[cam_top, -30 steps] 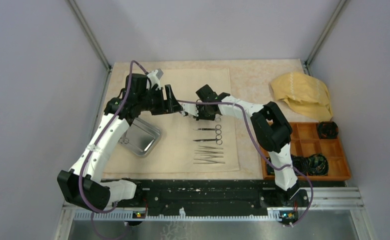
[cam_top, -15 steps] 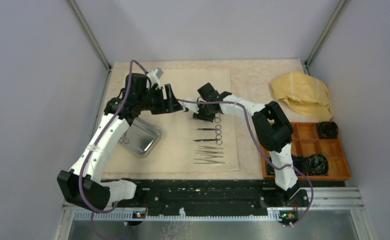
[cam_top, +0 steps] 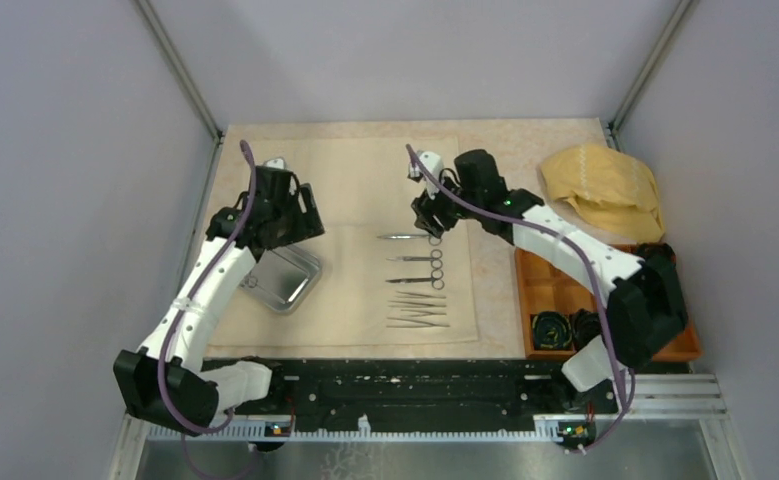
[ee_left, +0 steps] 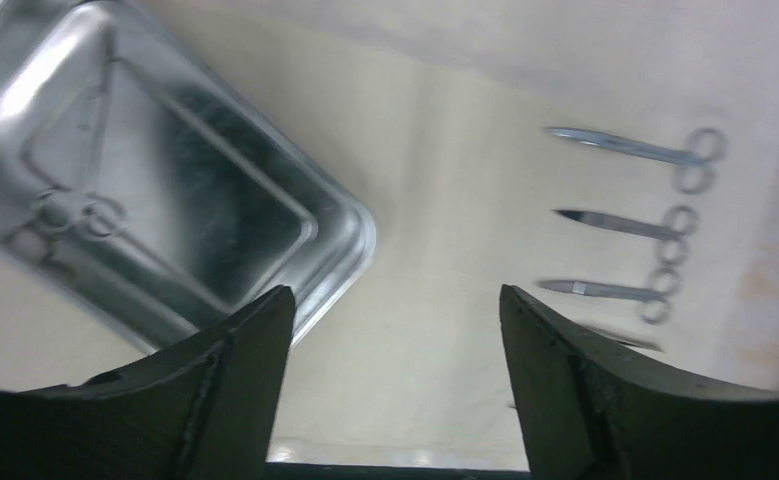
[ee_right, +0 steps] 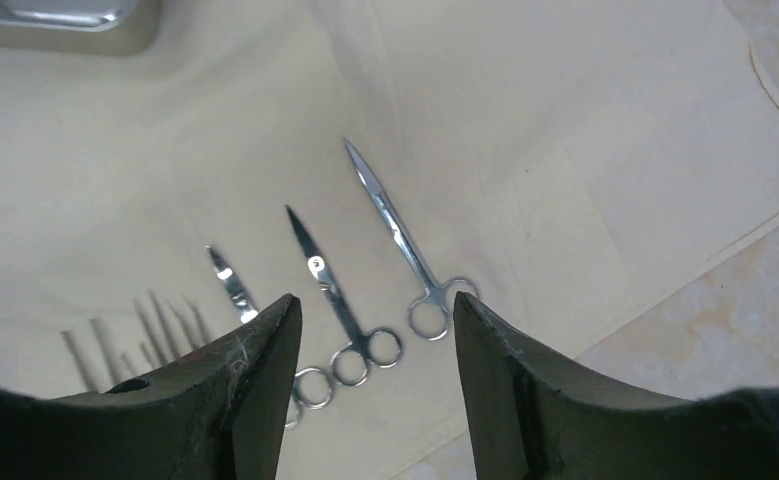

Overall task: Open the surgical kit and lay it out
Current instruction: Pick up the medical item from the container.

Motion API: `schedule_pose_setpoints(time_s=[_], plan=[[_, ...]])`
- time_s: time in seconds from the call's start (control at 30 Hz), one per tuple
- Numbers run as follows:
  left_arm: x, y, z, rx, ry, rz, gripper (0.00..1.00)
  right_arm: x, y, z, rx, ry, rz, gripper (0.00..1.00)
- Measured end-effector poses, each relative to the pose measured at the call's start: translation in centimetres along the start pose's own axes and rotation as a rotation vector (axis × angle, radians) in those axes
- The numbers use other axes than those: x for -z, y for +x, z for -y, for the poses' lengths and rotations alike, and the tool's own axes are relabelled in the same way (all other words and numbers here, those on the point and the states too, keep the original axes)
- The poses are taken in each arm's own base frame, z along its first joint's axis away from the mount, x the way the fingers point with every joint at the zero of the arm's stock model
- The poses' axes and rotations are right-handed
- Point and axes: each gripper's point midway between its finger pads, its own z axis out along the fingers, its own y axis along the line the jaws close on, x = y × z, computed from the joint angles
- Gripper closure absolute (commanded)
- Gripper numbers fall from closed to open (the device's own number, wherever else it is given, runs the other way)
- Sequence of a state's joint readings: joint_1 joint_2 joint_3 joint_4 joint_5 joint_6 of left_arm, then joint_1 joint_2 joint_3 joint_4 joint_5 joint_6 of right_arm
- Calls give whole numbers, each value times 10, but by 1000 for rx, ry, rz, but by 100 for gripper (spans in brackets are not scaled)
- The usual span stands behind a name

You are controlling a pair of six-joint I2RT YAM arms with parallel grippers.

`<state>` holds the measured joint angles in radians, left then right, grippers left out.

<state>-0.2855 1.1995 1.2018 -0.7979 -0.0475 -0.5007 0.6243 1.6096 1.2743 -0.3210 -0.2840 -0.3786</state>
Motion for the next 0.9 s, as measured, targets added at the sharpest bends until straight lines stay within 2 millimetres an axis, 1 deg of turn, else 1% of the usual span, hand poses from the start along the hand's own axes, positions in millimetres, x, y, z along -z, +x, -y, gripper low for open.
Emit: schedule_pose_setpoints(time_s=[0.03,0.07,0.1,0.13,0.2,0.23,0.3,0.37,0.47,0.57,0.63,0.77,0.83,0.9], plan=[[-3,4,-15,4,-62,0,12,10,-6,-4,-25,-3,34,40],[-6,10,-36,11,-137,-8,11,21,-13,-10,-52,-10,77,39],[-8,13,-48,14,-181,-14,9,28,-16,-15,-75,-16,102,39],[-12,17,-66,26,-232,-26,9,35,-18,-19,-103,-22,124,38],[-18,22,-102,57,-333,-57,9,47,-15,-31,-168,-39,146,37],[-22,24,-117,74,-372,-78,11,51,-12,-36,-195,-49,149,37],[-33,28,-147,98,-438,-134,17,58,-8,-46,-235,-72,151,36],[-46,33,-168,99,-480,-194,23,63,-3,-53,-259,-87,151,36],[-68,41,-186,49,-502,-287,25,71,5,-59,-269,-90,150,36],[-86,37,-196,9,-492,-337,20,73,4,-58,-268,-81,152,36],[-97,28,-203,12,-470,-357,19,73,6,-56,-271,-72,148,36],[-120,6,-220,39,-435,-368,22,74,9,-49,-281,-52,144,36],[-127,5,-221,51,-409,-377,23,73,10,-47,-284,-47,141,36],[-131,9,-219,55,-386,-394,25,72,11,-46,-287,-47,136,36]])
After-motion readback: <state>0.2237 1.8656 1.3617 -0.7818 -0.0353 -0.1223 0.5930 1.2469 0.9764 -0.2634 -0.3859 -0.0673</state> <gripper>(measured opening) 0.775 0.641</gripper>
